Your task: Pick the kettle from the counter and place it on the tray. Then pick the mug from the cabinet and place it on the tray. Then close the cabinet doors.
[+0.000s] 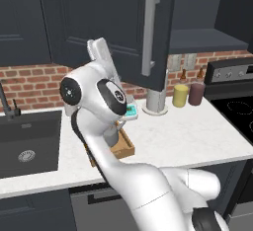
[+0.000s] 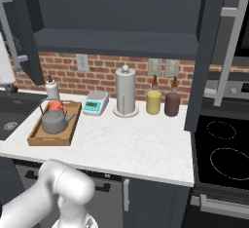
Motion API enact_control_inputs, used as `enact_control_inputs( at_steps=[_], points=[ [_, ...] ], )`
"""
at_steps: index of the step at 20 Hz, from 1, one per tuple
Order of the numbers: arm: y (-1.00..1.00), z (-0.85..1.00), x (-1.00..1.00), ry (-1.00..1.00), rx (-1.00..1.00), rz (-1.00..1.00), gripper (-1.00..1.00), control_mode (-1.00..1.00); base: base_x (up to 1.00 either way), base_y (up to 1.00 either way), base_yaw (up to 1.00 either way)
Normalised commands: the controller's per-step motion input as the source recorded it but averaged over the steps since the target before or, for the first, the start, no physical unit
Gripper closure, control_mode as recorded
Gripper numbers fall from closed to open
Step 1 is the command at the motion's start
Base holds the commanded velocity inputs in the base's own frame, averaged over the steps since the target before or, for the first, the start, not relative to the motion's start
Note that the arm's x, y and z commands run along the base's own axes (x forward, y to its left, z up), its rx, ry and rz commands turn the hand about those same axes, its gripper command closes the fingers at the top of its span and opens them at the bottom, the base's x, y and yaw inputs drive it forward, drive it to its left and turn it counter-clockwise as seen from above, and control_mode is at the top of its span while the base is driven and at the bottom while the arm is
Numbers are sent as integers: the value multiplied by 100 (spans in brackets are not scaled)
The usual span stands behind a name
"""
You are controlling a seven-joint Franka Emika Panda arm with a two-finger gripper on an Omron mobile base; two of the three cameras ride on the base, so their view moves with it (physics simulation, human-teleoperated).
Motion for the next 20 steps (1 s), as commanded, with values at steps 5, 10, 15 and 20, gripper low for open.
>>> enact_control_inputs(
  at_steps=[5,10,15,20],
  points=[
    [-47,0,56,-2,10,41,-100,-100,0,0,0],
    [-39,1,62,0,10,40,-100,-100,0,0,0],
    [-24,15,73,0,11,29,-100,-100,0,0,0],
    [-8,21,86,0,11,17,-100,-100,0,0,0]
  ],
)
